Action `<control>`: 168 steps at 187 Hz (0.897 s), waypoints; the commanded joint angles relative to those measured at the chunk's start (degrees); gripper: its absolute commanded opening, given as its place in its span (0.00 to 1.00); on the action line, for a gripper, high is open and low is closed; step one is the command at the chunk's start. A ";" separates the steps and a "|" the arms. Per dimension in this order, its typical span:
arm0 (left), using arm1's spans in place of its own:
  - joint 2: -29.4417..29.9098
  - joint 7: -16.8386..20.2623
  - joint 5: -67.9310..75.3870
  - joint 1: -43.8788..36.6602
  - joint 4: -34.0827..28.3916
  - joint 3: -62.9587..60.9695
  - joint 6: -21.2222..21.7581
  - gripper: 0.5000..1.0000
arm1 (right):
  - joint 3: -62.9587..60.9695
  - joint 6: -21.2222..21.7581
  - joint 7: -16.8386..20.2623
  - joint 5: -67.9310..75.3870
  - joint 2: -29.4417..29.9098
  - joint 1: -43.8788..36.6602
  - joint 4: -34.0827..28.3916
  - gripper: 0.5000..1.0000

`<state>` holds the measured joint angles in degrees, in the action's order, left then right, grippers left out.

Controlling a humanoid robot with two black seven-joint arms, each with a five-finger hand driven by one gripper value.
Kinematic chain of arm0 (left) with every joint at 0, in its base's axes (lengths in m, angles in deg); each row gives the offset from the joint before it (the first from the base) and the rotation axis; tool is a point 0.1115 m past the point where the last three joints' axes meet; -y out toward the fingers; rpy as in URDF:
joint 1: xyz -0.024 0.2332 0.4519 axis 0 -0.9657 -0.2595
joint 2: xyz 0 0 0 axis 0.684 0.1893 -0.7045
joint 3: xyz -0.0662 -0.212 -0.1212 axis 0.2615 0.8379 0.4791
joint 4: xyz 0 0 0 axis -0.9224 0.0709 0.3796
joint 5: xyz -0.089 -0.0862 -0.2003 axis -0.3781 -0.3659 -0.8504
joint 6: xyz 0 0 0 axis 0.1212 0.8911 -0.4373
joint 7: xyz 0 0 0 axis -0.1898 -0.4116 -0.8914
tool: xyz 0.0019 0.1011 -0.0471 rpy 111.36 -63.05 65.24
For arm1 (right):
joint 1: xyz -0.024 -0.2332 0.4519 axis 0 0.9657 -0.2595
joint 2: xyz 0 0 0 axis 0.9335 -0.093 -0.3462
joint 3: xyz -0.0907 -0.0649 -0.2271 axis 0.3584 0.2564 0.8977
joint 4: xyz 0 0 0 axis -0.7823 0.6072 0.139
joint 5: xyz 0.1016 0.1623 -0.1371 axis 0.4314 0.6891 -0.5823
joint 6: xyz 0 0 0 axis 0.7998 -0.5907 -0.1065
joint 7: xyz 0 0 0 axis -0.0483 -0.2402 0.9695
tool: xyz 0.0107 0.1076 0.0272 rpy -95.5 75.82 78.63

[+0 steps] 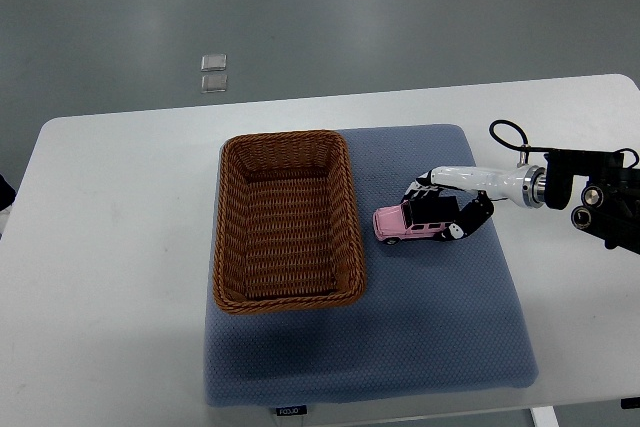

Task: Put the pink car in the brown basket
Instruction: 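Lower the right hand and close its fingers around the pink car, then lift the pink car off the mat with the right hand, then carry the pink car over the brown basket and lower it inside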

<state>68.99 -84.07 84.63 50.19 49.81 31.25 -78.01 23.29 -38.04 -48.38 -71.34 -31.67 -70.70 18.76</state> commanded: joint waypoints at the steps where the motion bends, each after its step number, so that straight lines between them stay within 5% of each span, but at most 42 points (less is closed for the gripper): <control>1: 0.00 0.01 0.01 0.00 -0.04 -0.07 -0.01 1.00 | 0.00 0.01 -0.38 0.00 -0.10 -0.14 -0.09 0.18; 14: 0.00 0.01 0.01 0.00 0.05 -0.07 -0.01 1.00 | 0.00 0.01 -0.90 0.00 -0.54 -0.32 -0.17 0.00; 66: 0.00 0.01 0.01 0.00 0.05 -0.07 -0.01 1.00 | -0.44 1.06 -2.49 1.14 -6.95 -4.27 -3.34 0.00; 101: 0.00 0.01 0.01 0.00 0.14 -0.07 -0.01 1.00 | -1.06 5.72 -2.40 3.69 -12.05 -11.92 -7.47 0.00; 129: 0.00 0.01 0.01 0.09 0.14 -0.07 -0.01 1.00 | -0.88 6.16 -1.78 6.59 -10.56 -15.96 -8.00 0.00; 168: 0.00 0.01 0.01 0.09 0.14 -0.07 -0.01 1.00 | 0.17 4.84 -1.17 7.56 -1.06 -17.99 -5.27 0.00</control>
<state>68.99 -84.07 84.63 50.27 49.95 31.18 -78.02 22.88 -32.47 -49.66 -64.02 -37.30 -87.91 11.68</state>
